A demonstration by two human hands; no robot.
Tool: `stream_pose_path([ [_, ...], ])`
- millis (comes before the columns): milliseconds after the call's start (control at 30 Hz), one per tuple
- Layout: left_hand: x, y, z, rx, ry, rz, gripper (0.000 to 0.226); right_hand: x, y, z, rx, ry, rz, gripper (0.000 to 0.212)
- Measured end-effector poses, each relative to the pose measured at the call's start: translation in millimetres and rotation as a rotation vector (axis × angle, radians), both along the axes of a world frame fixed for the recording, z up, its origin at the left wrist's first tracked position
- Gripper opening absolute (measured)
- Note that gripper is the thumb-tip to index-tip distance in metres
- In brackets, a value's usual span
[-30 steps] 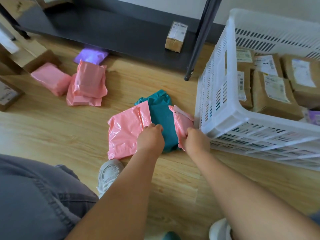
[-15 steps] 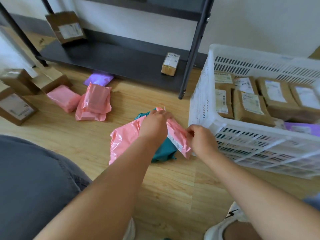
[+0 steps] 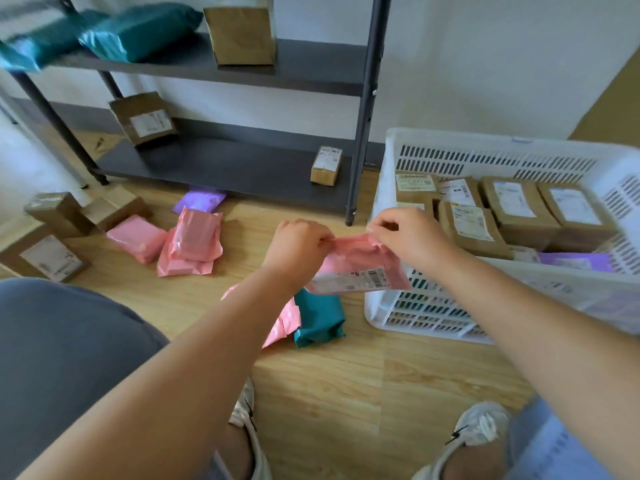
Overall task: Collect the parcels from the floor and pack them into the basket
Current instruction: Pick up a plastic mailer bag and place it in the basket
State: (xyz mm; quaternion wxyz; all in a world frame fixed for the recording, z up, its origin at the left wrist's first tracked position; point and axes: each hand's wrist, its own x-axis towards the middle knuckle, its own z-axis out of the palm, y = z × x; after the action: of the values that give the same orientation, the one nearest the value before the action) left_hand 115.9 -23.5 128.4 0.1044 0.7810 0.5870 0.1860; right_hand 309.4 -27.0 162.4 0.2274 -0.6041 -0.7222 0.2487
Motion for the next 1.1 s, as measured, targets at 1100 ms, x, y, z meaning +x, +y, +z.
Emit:
stream_pose_path([
  [1100,-44.6,12.7,28.5,-0.696,-1.265,0.273,0.021,5.1,4.2,5.4,-0.017,0.261,-0.362,0.027],
])
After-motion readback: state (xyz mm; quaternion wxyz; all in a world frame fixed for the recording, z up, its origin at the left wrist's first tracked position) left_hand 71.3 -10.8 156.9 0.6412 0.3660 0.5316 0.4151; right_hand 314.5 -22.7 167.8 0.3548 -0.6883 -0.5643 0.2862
